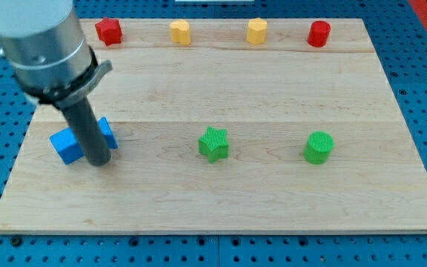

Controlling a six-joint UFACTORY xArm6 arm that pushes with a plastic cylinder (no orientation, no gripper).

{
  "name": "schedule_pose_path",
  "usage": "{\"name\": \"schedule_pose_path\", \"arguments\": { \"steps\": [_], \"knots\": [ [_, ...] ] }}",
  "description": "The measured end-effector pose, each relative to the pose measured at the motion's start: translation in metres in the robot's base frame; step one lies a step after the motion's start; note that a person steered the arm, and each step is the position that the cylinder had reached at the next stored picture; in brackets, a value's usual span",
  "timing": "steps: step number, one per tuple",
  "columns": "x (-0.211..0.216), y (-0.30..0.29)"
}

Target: Place the blue blocks at the center

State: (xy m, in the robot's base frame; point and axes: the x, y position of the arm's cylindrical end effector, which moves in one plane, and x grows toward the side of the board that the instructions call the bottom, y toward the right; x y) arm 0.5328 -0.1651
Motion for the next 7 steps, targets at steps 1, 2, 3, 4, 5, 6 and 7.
{"name": "schedule_pose_path", "arguments": {
  "steps": [1, 2, 3, 4, 5, 6, 7],
  "knots": [
    [0.015, -0.065],
    [-0.023, -0.093],
    [-0.022, -0.047],
    [-0.034, -0.03],
    [-0.043, -0.013],
    [-0.046, 0.0],
    [-0.081, 0.008]
  ]
}}
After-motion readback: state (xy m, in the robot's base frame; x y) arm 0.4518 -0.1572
